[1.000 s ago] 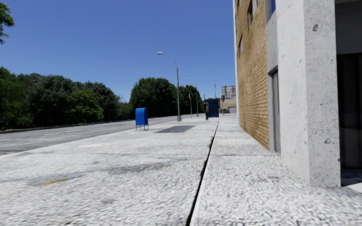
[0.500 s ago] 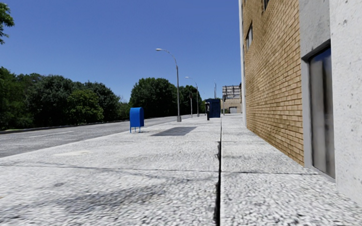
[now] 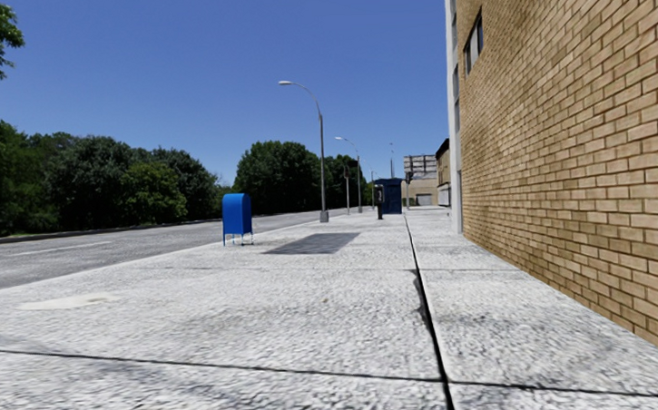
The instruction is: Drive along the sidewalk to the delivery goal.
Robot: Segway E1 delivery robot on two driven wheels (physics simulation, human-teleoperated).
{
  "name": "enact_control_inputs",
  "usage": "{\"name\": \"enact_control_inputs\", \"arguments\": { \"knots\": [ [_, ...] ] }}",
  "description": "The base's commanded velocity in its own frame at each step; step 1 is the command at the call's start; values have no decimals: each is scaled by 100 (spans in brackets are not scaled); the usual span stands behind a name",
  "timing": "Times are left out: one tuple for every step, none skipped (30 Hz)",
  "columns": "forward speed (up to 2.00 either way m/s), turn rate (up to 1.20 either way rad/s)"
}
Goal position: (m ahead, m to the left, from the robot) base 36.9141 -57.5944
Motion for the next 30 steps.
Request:
{"name": "enact_control_inputs", "arguments": {
  "knots": [
    [200, -8],
    [200, -10],
    [200, -12],
    [200, -12],
    [200, -13],
    [200, -14],
    [200, -15],
    [200, -15],
    [200, -16],
    [200, -16],
    [200, -17],
    [200, -17],
    [200, -18],
    [200, -19],
    [200, -20],
    [200, -20],
    [200, -23],
    [200, -27],
    [200, -28],
    [200, -28],
    [200, -29],
    [200, -30],
    [200, -31],
    [200, -31],
    [200, -33],
    [200, -37],
    [200, -40],
    [200, -40],
    [200, -41],
    [200, -42]
  ]
}}
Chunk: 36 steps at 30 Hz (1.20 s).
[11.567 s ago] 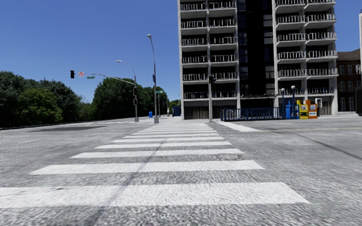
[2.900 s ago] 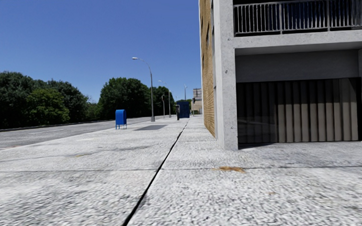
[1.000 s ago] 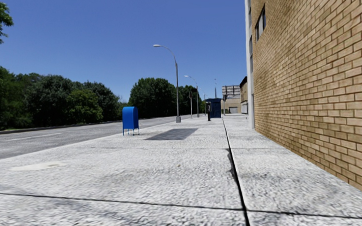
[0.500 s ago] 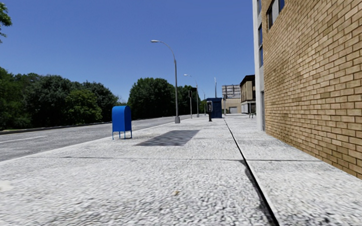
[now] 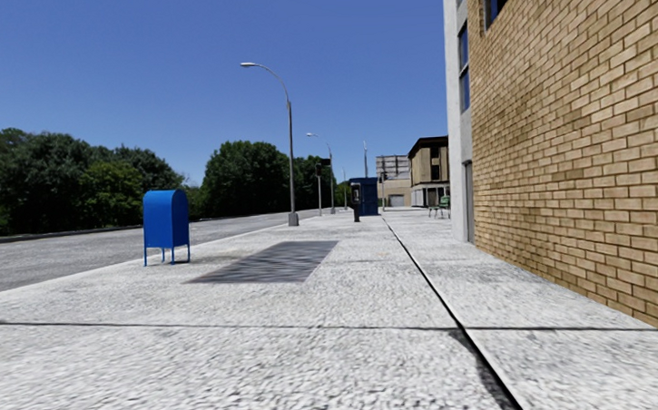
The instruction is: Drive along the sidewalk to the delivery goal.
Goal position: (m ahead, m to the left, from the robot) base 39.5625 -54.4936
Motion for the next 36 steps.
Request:
{"name": "enact_control_inputs", "arguments": {
  "knots": [
    [200, -42],
    [200, -42],
    [200, -42],
    [200, -42],
    [200, -42],
    [200, -42],
    [200, -42],
    [200, -42],
    [200, -42],
    [200, -42],
    [200, -42],
    [200, -42],
    [200, -36],
    [200, -36],
    [200, -24],
    [200, -17],
    [200, -12],
    [200, -12],
    [200, -6],
    [200, 0],
    [200, 0],
    [200, 0],
    [200, 0],
    [200, 0],
    [200, 0],
    [200, 0],
    [200, 0],
    [200, 0],
    [200, 0],
    [200, 0],
    [200, 0],
    [200, 0],
    [200, -14],
    [200, -21],
    [200, -25],
    [200, -27]
  ]
}}
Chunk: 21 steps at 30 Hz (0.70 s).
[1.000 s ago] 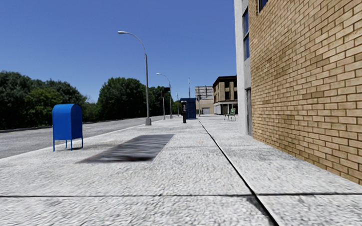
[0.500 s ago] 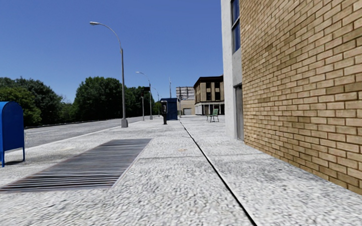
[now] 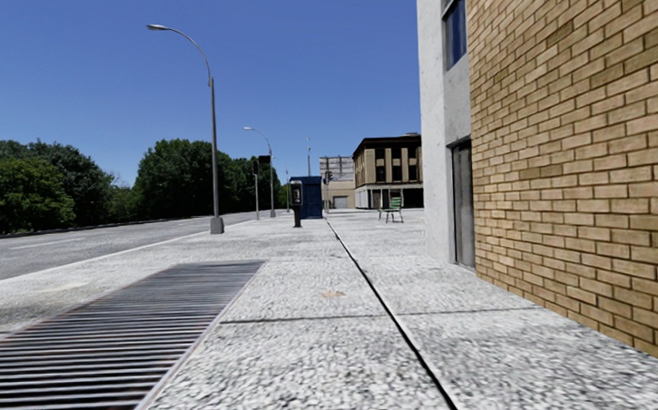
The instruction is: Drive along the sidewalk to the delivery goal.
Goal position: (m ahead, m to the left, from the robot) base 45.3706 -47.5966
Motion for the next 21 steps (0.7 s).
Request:
{"name": "enact_control_inputs", "arguments": {
  "knots": [
    [200, -27],
    [200, -28],
    [200, -28],
    [200, -28],
    [200, -28],
    [200, -28],
    [200, -28],
    [200, -28],
    [200, -28],
    [200, -28],
    [200, -22],
    [200, -16],
    [200, -16],
    [200, -10],
    [200, -6],
    [200, -5],
    [200, -5],
    [200, -5],
    [200, -5],
    [200, -5],
    [200, -10]
  ]
}}
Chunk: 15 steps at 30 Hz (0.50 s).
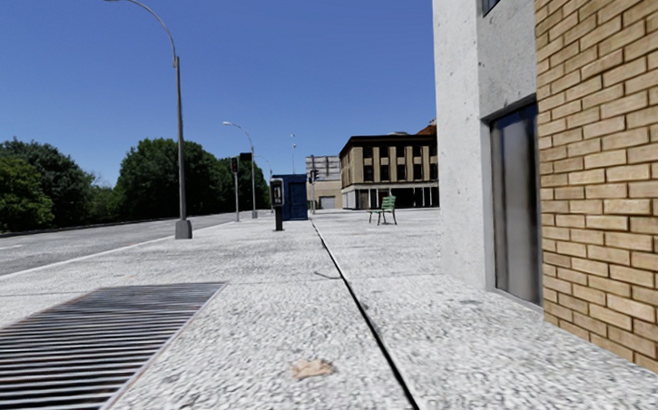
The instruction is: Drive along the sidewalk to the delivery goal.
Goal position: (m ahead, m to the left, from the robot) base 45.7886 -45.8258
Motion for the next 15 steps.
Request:
{"name": "enact_control_inputs", "arguments": {
  "knots": [
    [200, -10],
    [200, -21],
    [200, -27],
    [200, -32],
    [200, -32],
    [200, -36],
    [200, -39],
    [200, -39],
    [200, -39],
    [200, -39],
    [200, -39],
    [200, -39],
    [200, -39],
    [200, -39],
    [200, -39]
  ]
}}
